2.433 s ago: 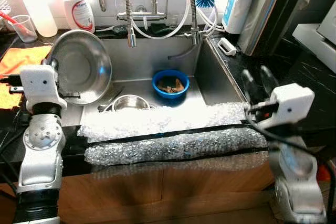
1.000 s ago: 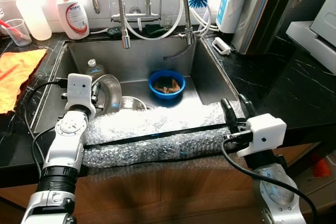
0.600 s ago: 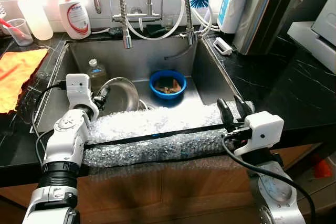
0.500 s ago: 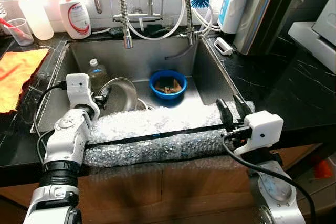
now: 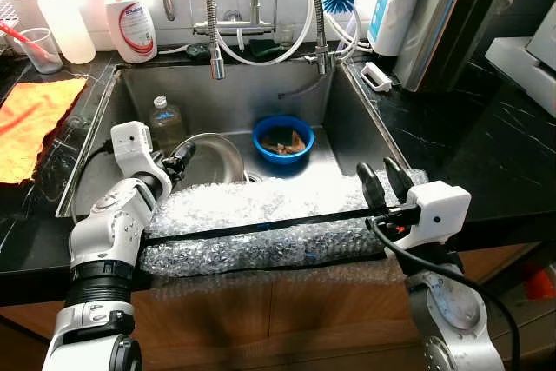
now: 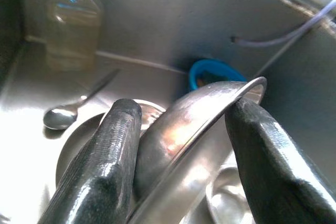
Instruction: Kitchen organization
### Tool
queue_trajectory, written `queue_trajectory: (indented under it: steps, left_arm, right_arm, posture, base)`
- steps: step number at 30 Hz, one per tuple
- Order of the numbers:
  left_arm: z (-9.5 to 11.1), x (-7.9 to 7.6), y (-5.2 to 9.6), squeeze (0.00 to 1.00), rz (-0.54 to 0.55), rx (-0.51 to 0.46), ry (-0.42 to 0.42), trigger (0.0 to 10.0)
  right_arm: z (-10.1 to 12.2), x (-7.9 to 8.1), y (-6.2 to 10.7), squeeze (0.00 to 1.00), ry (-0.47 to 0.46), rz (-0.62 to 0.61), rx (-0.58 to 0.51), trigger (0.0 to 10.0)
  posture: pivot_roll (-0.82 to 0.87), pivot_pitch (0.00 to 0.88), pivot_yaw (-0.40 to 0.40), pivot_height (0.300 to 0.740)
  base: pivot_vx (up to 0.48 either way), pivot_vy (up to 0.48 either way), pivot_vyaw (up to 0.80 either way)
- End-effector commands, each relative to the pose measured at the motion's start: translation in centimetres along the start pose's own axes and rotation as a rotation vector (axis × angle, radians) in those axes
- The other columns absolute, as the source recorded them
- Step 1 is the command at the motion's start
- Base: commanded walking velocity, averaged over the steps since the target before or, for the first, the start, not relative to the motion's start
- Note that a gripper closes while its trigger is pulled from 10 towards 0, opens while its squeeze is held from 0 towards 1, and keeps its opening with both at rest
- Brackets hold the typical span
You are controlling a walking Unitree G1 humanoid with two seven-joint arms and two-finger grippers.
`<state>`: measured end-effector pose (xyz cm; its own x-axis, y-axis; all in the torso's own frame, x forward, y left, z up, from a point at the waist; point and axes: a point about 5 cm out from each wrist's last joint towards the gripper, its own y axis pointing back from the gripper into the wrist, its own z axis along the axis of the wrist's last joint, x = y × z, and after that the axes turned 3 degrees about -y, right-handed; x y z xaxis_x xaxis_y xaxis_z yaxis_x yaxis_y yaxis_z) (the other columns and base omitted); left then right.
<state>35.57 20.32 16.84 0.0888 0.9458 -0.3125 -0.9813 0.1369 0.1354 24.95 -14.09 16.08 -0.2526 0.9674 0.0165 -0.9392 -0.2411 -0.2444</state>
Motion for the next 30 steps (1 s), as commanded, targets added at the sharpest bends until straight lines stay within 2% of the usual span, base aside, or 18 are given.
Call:
queue_trajectory:
  steps: [1, 6, 9, 12, 14, 15, 16, 17, 19, 20, 22, 24, 25, 26, 30]
  left_arm:
    - [-0.3, -1.3, -0.1, 0.0, -0.069, 0.028, 0.038, 10.0]
    - [-0.6, -1.6, -0.1, 0.0, -0.081, 0.054, 0.027, 10.0]
    - [-0.5, -2.0, 0.0, 0.0, -0.108, 0.054, 0.109, 10.0]
    - [-0.2, -1.7, 0.1, 0.0, -0.082, 0.04, 0.06, 10.0]
    - [0.2, -1.4, 0.1, 0.0, -0.039, 0.002, 0.009, 10.0]
    - [0.9, -1.1, 0.2, 0.0, -0.009, -0.051, -0.049, 10.0]
    - [2.6, -1.0, 0.6, 0.0, 0.043, -0.187, -0.239, 10.0]
    - [3.5, -1.2, 1.0, 0.0, 0.046, -0.256, -0.322, 10.0]
    - [4.6, -1.6, 1.8, 0.0, 0.047, -0.348, -0.4, 10.0]
    - [5.7, -1.9, 2.7, 0.0, 0.051, -0.437, -0.463, 10.0]
    - [6.9, -1.7, 4.2, 0.0, 0.078, -0.53, -0.496, 10.0]
    - [7.0, -1.7, 4.3, 0.0, 0.082, -0.539, -0.499, 10.0]
    - [7.5, -1.2, 5.8, 0.0, 0.1, -0.589, -0.585, 10.0]
    - [7.5, -1.0, 6.4, 0.0, 0.105, -0.61, -0.63, 10.0]
    - [6.0, 0.6, 9.0, 0.0, 0.167, -0.63, -0.709, 10.0]
  right_arm:
    - [0.5, -0.1, -0.1, 0.0, -0.012, 0.004, -0.014, 10.0]
    - [0.6, -0.1, -0.2, 0.0, -0.027, 0.0, -0.018, 10.0]
    - [0.6, -0.1, -0.2, 0.0, -0.048, -0.009, -0.018, 10.0]
    - [0.7, -0.2, -0.3, 0.0, -0.046, -0.008, -0.019, 10.0]
    - [0.8, -0.2, -0.3, 0.0, -0.045, -0.009, -0.02, 10.0]
    - [0.8, -0.3, -0.4, 0.0, -0.043, -0.01, -0.023, 10.0]
    - [0.9, -0.4, -0.4, 0.0, -0.035, -0.015, -0.03, 10.0]
    - [1.0, -0.5, -0.5, 0.0, -0.031, -0.022, -0.034, 10.0]
    - [1.1, -0.6, -0.6, 0.0, -0.026, -0.034, -0.041, 10.0]
    - [1.2, -0.8, -0.7, 0.0, -0.019, -0.041, -0.051, 10.0]
    - [1.4, -0.9, -0.7, 0.0, -0.014, -0.053, -0.062, 10.0]
    - [1.4, -1.0, -0.7, 0.0, -0.014, -0.054, -0.062, 10.0]
    - [1.4, -1.2, -0.8, 0.0, -0.01, -0.07, -0.068, 10.0]
    - [1.4, -1.4, -0.8, 0.0, -0.009, -0.078, -0.069, 10.0]
    - [1.3, -1.7, -0.8, 0.0, 0.027, -0.084, -0.061, 10.0]
  posture:
    - [0.03, 0.061, -0.002, 0.74]
    - [0.03, 0.062, -0.004, 0.74]
    - [0.03, 0.063, -0.006, 0.74]
    - [0.03, 0.063, -0.008, 0.74]
    - [0.03, 0.063, -0.008, 0.74]
    - [0.03, 0.061, -0.01, 0.74]
    - [0.03, 0.062, -0.011, 0.74]
    - [0.03, 0.061, -0.011, 0.74]
    - [0.03, 0.062, -0.012, 0.74]
    - [0.03, 0.062, -0.013, 0.74]
    - [0.04, 0.062, -0.015, 0.74]
    - [0.04, 0.062, -0.015, 0.74]
    - [0.05, 0.067, -0.022, 0.74]
    - [0.05, 0.066, -0.023, 0.74]
    - [0.06, 0.063, -0.031, 0.74]
  base:
    - [0.0, 0.0, 0.0]
    - [0.0, 0.0, 0.0]
    - [0.0, 0.0, 0.0]
    - [0.0, 0.0, 0.0]
    - [0.0, 0.0, 0.0]
    - [0.0, 0.0, 0.0]
    - [0.0, 0.0, 0.0]
    - [0.0, 0.0, 0.0]
    - [0.0, 0.0, 0.0]
    - [0.0, 0.0, 0.0]
    - [0.0, 0.0, 0.0]
    - [0.0, 0.0, 0.0]
    - [0.0, 0.0, 0.0]
    - [0.0, 0.0, 0.0]
    - [0.0, 0.0, 0.0]
